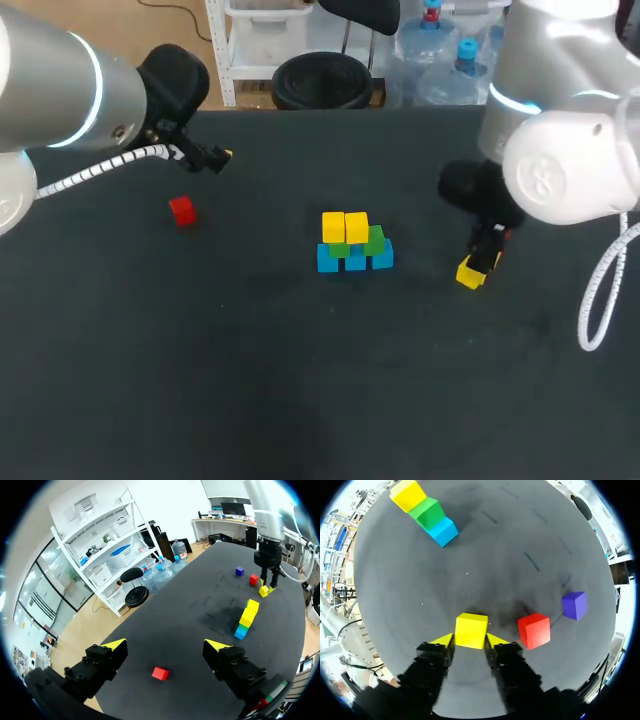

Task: Place the blue cubes, place green cubes on the blue cubes, place the yellow cubes on the green cubes, then place the red cubes on the yellow cubes, and place purple cube on the red cubes.

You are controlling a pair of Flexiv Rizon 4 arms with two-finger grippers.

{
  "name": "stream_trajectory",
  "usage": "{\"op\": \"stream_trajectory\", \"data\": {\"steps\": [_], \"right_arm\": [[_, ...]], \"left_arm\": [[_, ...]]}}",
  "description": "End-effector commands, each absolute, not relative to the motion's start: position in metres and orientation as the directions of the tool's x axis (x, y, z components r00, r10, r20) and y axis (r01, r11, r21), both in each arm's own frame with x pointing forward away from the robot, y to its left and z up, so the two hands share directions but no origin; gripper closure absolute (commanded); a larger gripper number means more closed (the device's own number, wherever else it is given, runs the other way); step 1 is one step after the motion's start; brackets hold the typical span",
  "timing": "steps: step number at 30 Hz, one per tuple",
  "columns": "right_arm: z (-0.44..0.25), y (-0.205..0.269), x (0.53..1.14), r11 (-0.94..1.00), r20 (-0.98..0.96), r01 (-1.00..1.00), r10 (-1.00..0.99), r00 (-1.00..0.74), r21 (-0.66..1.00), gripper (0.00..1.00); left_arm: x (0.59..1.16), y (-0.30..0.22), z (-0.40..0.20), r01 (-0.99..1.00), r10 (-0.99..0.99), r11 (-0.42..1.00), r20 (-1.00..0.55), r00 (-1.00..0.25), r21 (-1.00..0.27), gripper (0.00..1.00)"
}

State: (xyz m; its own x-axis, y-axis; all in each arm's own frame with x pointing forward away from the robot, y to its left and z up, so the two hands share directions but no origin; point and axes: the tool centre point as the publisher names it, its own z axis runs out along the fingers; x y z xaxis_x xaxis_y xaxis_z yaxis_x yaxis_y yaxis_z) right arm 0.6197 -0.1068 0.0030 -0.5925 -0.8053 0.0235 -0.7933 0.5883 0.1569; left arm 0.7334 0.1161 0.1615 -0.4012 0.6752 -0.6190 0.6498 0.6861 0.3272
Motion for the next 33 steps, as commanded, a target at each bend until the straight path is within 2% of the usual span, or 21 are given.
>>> {"op": "stream_trajectory", "data": {"steps": [1, 2, 3, 16, 25, 33], "right_arm": [[0.003, -0.107, 0.620, 0.592, 0.019, -0.789, -0.802, -0.597, 0.163, 0.95], [0.003, -0.107, 0.620, 0.593, 0.019, -0.789, -0.801, -0.598, 0.163, 0.95], [0.003, -0.107, 0.620, 0.593, 0.019, -0.789, -0.801, -0.598, 0.162, 1.00], [0.033, -0.102, 0.628, 0.569, -0.030, -0.813, -0.817, -0.576, 0.124, 1.00], [0.087, -0.093, 0.633, 0.340, -0.109, -0.935, -0.930, -0.350, 0.097, 1.00], [0.100, -0.078, 0.636, 0.214, -0.125, -0.975, -0.967, -0.220, 0.067, 1.00]], "left_arm": [[0.734, 0.117, 0.162, 0.652, 0.675, 0.684, -0.620, -0.399, 0.325, 0.00], [0.734, 0.117, 0.162, 0.652, 0.675, 0.684, -0.620, -0.399, 0.325, 0.00], [0.734, 0.117, 0.162, 0.652, 0.675, 0.684, -0.620, -0.399, 0.325, 0.00], [0.734, 0.117, 0.162, 0.652, 0.675, 0.684, -0.620, -0.399, 0.325, 0.00], [0.734, 0.117, 0.162, 0.652, 0.675, 0.684, -0.620, -0.399, 0.325, 0.00], [0.734, 0.117, 0.162, 0.652, 0.675, 0.684, -0.620, -0.399, 0.325, 0.00]]}}
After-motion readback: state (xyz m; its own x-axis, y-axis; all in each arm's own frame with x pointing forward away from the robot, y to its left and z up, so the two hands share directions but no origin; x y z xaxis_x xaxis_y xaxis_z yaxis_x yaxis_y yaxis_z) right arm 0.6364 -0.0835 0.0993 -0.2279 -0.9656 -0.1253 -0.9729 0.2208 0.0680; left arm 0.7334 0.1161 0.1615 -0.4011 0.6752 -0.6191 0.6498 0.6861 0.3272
